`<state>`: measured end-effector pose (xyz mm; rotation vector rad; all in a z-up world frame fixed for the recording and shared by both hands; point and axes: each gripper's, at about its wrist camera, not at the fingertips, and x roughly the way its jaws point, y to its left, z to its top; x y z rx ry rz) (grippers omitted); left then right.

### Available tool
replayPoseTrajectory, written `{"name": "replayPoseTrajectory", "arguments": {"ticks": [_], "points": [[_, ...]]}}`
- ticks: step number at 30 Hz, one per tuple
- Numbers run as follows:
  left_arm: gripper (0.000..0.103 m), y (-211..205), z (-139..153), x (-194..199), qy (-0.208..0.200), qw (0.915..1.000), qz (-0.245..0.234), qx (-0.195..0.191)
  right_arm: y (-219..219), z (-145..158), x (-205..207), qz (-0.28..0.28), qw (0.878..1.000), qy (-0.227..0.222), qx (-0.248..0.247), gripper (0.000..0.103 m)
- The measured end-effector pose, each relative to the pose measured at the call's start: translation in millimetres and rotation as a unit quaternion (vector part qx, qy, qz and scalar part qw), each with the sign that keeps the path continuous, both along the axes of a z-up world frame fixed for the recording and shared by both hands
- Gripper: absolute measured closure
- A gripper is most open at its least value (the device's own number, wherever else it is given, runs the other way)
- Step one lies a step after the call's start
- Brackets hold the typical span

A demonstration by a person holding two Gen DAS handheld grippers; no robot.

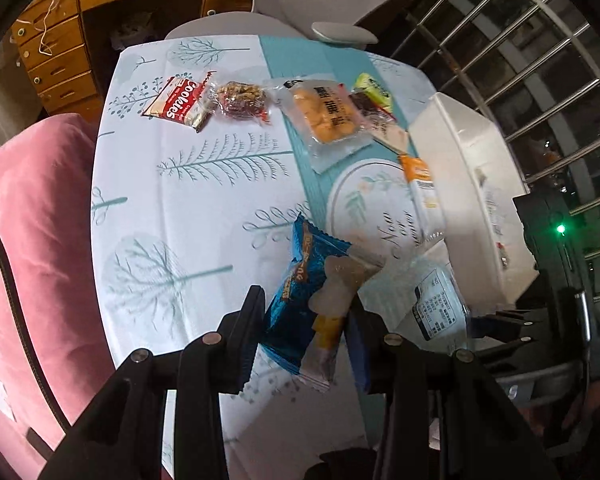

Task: Organize snacks
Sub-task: 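Carry the large bag with right tool while left carries blue packet over the tray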

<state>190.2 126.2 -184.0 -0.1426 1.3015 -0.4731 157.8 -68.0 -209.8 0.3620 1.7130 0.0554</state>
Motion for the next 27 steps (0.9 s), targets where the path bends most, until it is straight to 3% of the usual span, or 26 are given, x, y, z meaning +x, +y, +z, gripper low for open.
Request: {"name": "replayPoseTrajectory", "arguments": {"ticks": [7,13,27], "points": [[0.066,-4.4,15.0,-20.7,0.006,0.9997,-0.002,-0.022,-25.5,17.4,-35.6,-0.035,0.999,-0.011,0.007,0.011],[0.066,-23.7,27.9,-35.6,-0.011,0.9996,-0.012,-0.021,-8.4,16.6,-25.1,-0.036,0.999,-0.036,0.017,0.011],[0.066,-112.8,76.2,-55.4,-0.051,0.9984,0.017,0.016,-95.9,63.9,-49.0,-0.011,0.992,-0.118,0.037,0.011]]}}
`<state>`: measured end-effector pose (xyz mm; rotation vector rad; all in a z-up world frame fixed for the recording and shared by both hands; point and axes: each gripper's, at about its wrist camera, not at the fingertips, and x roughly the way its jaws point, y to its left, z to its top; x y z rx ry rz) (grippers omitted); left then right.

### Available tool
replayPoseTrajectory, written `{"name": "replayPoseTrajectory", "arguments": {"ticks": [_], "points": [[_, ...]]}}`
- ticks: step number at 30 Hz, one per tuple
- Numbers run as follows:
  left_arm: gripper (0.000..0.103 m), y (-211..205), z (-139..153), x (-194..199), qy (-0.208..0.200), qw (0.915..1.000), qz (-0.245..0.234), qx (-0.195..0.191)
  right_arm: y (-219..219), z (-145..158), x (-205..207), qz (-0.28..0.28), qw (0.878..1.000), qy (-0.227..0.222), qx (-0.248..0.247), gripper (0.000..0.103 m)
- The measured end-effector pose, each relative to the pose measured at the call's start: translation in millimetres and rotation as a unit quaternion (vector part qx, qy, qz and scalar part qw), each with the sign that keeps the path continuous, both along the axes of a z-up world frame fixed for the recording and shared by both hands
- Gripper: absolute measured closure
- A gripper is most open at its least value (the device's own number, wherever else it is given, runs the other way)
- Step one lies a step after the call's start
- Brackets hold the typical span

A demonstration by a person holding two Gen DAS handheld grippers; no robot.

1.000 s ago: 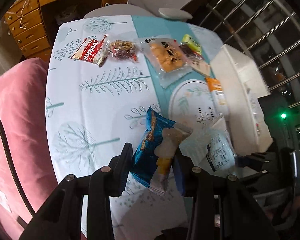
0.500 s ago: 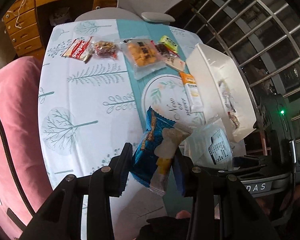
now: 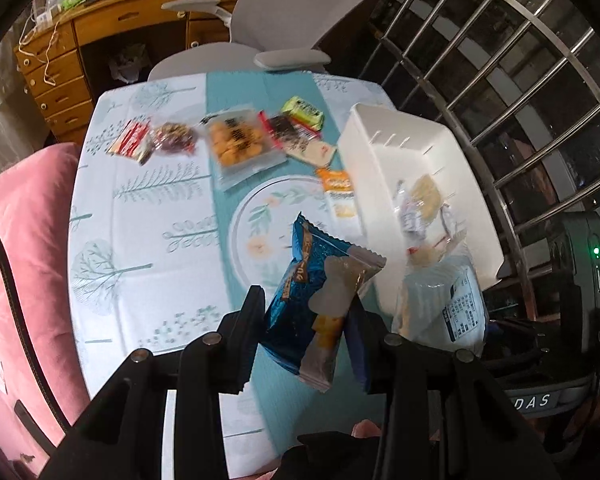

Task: Organize snacks
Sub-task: 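Carry the large bag with right tool while left carries blue packet over the tray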

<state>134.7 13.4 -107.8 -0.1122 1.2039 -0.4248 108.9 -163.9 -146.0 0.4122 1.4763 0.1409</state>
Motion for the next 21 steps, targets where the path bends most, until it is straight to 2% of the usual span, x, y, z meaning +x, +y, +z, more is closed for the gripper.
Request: {"name": "replayPoseTrajectory", "arguments": {"ticks": [10,21], "points": [[0.066,-88.6,18.6,-9.1,-0.029,0.9995,0.004,-0.008,-89.4,26.4,-9.3,0.001,0.999,-0.038,-0.016,0.011],[0.066,-173.0,18.5,-7.5,-0.038,0.9993,0.003,-0.006,-175.9,47.0,-18.5,-0.01,0.995,-0.087,-0.052,0.011]]}}
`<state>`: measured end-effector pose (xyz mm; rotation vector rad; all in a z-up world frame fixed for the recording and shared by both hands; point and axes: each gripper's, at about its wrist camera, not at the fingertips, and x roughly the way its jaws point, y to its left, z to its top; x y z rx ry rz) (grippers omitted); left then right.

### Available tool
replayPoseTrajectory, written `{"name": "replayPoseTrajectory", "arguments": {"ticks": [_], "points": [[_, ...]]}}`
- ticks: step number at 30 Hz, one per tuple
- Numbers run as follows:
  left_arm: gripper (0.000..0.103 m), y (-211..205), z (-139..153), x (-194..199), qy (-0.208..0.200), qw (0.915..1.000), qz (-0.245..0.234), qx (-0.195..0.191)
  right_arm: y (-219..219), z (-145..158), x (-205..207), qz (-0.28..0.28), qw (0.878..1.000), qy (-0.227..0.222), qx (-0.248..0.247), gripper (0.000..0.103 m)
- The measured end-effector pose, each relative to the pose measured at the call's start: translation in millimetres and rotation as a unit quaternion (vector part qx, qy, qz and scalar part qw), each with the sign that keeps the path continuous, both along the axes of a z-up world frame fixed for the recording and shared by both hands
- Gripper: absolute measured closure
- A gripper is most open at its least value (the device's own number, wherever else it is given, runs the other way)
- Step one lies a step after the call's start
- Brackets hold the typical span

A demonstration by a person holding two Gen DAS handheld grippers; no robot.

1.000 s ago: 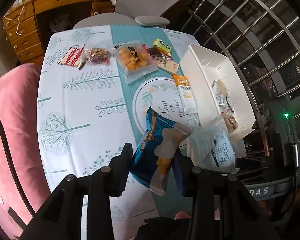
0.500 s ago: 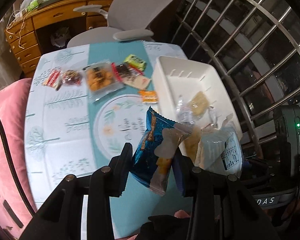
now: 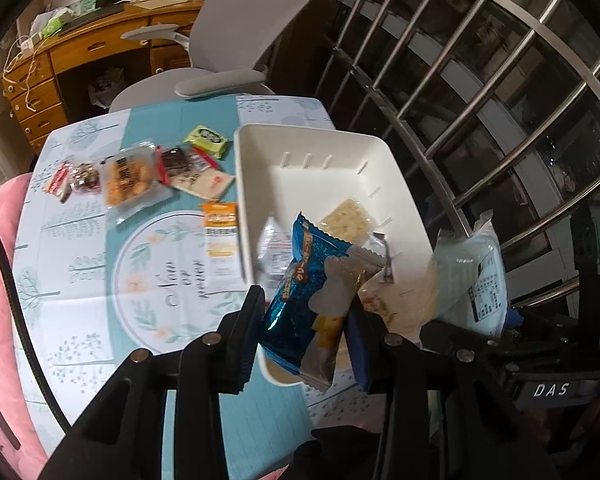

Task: Organize snacks
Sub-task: 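Carry the large bag with right tool while left carries blue packet over the tray, then open both tools to drop the large bag and blue packet into the tray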

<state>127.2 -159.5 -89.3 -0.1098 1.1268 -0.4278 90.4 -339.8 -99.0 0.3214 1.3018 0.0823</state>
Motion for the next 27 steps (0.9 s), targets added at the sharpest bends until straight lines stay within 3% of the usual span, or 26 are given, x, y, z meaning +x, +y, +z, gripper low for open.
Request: {"name": "replayPoseTrajectory", "arguments": {"ticks": [11,14,16,21,27], "points": [[0.065,-53.4,-6.3,2.7,0.0,0.9982,-0.043,0.043,-51.2,0.4,-1.6,-0.039,0.998,-0.042,0.016,0.01],[0.054,-59.4,-14.2,2.6,0.021,0.9968,-0.052,0.056,-59.0,-8.9,1.5,-0.049,0.997,-0.044,0.031,0.008],[0.037,-58.9,-18.0,0.6,0.03,0.9963,-0.049,0.064,-61.3,-16.3,1.9,-0.056,0.997,-0.038,0.029,0.006],[0.031,-55.2,-21.3,-0.7,0.036,0.9948,-0.043,0.084,-61.8,-29.9,-1.6,-0.066,0.996,-0.028,0.049,0.003],[0.028,-46.9,-21.4,-2.6,0.036,0.9954,-0.038,0.08,-56.7,-27.4,-3.3,-0.071,0.996,-0.026,0.048,0.003]]}}
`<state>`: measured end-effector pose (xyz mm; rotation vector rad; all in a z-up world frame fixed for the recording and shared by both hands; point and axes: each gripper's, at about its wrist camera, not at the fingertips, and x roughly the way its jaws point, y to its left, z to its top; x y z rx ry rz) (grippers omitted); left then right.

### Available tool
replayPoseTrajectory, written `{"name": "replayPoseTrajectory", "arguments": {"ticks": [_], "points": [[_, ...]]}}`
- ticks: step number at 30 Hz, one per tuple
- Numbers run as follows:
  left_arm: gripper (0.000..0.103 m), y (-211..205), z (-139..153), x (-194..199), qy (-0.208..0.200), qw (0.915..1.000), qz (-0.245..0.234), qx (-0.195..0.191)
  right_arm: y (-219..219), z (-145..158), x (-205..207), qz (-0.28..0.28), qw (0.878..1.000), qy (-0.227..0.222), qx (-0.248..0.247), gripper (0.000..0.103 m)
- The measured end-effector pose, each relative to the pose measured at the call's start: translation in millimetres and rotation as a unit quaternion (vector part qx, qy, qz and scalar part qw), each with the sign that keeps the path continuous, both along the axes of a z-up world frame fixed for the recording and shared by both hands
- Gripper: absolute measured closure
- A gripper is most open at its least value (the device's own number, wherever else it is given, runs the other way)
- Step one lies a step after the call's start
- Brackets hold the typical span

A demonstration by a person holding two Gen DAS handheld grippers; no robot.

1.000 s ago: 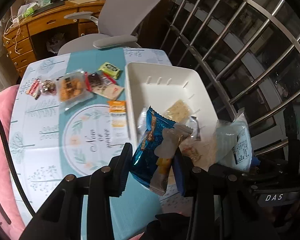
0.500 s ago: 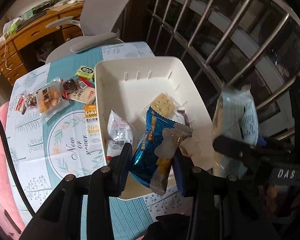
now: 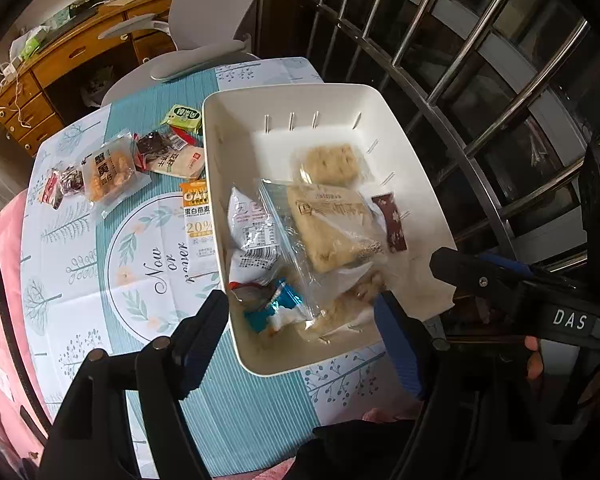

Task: Organize snacks
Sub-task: 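Open both tools to drop the large bag and blue packet into the tray, then move both tools away from the tray back over the table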

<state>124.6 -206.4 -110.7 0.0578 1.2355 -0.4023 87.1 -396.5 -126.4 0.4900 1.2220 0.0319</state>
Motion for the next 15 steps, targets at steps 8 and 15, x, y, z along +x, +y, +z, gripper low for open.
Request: {"name": "replayPoseTrajectory", "arguments": {"ticks": [8,15], "points": [[0.028,25.5,-6.4,-6.1,0.01,0.9998,0.01,-0.012,7.9,-4.5,-7.3,-0.02,1.0,0.021,0.007,0.003],[0.028,68.0,-15.0,-8.8,0.025,0.9992,0.028,-0.012,15.7,-19.3,-20.3,-0.069,0.995,0.059,0.035,0.003]]}}
